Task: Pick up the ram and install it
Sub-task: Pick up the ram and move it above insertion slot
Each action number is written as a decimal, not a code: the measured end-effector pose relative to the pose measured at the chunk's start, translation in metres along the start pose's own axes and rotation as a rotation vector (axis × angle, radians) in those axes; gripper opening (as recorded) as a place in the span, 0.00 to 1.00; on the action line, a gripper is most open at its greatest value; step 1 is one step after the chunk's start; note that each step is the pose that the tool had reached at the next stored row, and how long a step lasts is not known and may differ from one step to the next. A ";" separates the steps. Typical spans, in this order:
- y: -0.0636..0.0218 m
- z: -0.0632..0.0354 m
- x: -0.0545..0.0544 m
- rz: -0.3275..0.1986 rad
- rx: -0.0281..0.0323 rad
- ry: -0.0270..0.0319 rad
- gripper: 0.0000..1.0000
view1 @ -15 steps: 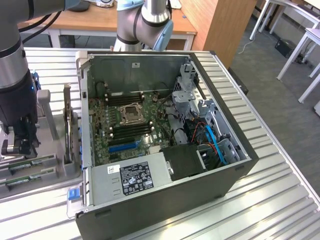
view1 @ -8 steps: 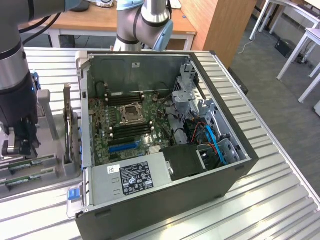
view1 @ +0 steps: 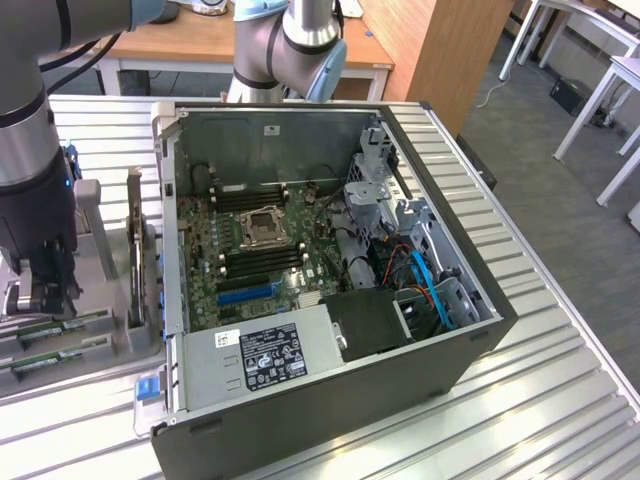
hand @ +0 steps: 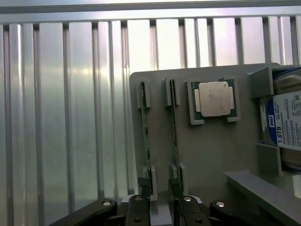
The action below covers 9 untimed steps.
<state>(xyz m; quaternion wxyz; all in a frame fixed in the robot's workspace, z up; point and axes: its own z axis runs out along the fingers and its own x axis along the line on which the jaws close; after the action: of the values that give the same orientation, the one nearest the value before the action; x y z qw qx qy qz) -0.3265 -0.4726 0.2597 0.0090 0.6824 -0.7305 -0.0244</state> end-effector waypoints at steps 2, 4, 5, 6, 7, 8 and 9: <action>0.0000 0.0004 0.000 0.000 -0.0002 0.0002 0.30; 0.0000 0.0006 0.000 0.000 0.0000 0.0001 0.30; 0.0000 0.0007 0.000 0.000 0.0000 0.0001 0.30; 0.0000 0.0008 0.000 0.000 0.0000 0.0000 0.30; 0.0005 0.0012 0.000 0.000 0.0002 -0.0003 0.30; 0.0012 0.0013 0.000 0.000 0.0002 -0.0002 0.30; 0.0018 0.0014 0.000 0.000 0.0001 -0.0001 0.30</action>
<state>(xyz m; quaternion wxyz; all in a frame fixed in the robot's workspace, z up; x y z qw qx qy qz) -0.3283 -0.4725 0.2584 0.0089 0.6823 -0.7306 -0.0244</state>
